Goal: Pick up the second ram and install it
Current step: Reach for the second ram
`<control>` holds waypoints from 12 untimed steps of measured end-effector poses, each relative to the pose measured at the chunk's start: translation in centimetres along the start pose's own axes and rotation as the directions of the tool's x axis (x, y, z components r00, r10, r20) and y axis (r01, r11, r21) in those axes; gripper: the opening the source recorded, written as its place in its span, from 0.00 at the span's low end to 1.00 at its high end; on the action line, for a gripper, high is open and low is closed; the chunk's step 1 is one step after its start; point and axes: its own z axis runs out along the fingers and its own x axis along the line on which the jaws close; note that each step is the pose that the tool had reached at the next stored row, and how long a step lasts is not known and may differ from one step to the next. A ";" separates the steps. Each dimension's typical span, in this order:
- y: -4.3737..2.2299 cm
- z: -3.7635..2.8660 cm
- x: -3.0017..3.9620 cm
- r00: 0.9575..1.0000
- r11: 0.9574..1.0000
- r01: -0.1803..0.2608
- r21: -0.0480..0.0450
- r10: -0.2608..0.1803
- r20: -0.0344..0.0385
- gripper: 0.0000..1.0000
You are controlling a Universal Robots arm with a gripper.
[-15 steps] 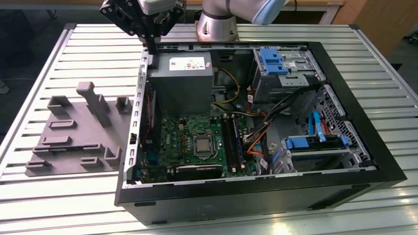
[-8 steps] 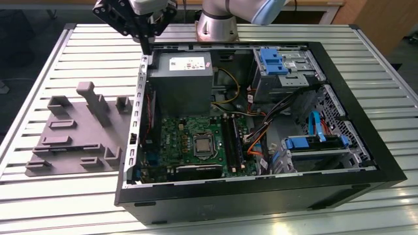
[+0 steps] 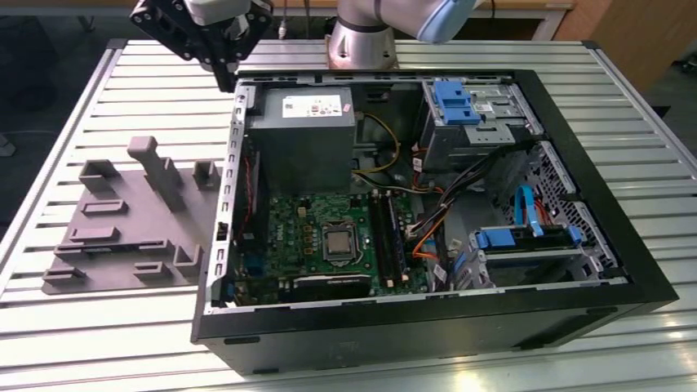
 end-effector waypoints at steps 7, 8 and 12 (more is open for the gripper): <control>-0.12 -0.05 1.30 1.000 1.000 0.000 -0.001 0.000 0.001 0.11; -0.12 -0.05 1.33 1.000 1.000 0.000 -0.001 0.000 0.001 0.11; -0.14 -0.06 1.59 1.000 1.000 0.000 -0.001 0.000 0.001 0.11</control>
